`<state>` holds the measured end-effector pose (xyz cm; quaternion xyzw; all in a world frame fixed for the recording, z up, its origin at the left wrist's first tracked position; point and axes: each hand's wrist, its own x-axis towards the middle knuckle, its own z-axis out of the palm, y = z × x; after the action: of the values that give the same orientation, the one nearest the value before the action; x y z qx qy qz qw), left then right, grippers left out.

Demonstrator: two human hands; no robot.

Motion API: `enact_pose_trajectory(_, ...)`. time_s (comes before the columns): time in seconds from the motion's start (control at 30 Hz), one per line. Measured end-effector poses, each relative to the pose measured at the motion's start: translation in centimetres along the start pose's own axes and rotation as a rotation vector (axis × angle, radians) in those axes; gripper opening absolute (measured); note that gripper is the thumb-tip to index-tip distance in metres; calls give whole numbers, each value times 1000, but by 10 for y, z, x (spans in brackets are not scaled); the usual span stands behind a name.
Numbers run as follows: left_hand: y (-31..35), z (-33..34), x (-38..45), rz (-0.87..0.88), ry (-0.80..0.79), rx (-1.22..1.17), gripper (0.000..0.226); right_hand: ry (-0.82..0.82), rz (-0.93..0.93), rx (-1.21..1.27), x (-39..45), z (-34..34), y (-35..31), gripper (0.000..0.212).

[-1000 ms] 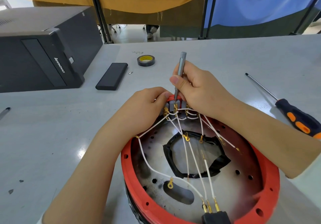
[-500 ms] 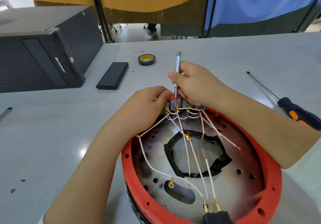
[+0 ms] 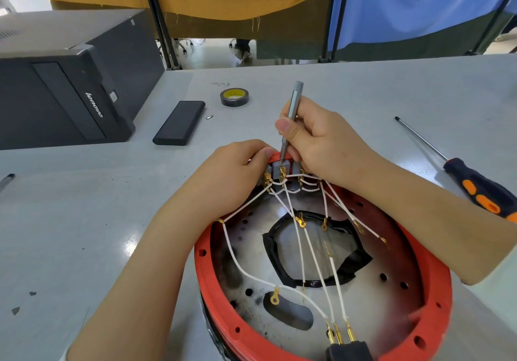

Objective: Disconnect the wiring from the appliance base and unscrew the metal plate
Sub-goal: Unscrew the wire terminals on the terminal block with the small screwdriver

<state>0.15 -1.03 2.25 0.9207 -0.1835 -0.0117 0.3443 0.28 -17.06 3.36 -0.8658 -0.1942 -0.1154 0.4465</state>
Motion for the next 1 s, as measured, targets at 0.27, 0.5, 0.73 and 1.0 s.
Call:
enact_pose_trajectory(0.27, 1, 0, 0, -6, -3, 4, 31, -35, 64, -7, 4, 0, -3, 17)
enact_pose_trajectory(0.5, 2, -1, -1, -20, -18, 1, 31, -135, 236, -44, 21, -2, -7, 24)
enact_pose_trajectory(0.73, 0, 0, 0, -16, -16, -6, 29, -119, 284, 106, 14, -2, -6, 21)
enact_pose_trajectory(1.0, -1, 0, -1, -21, -27, -12, 30, 2, 170, 146, -14, -14, -1, 16)
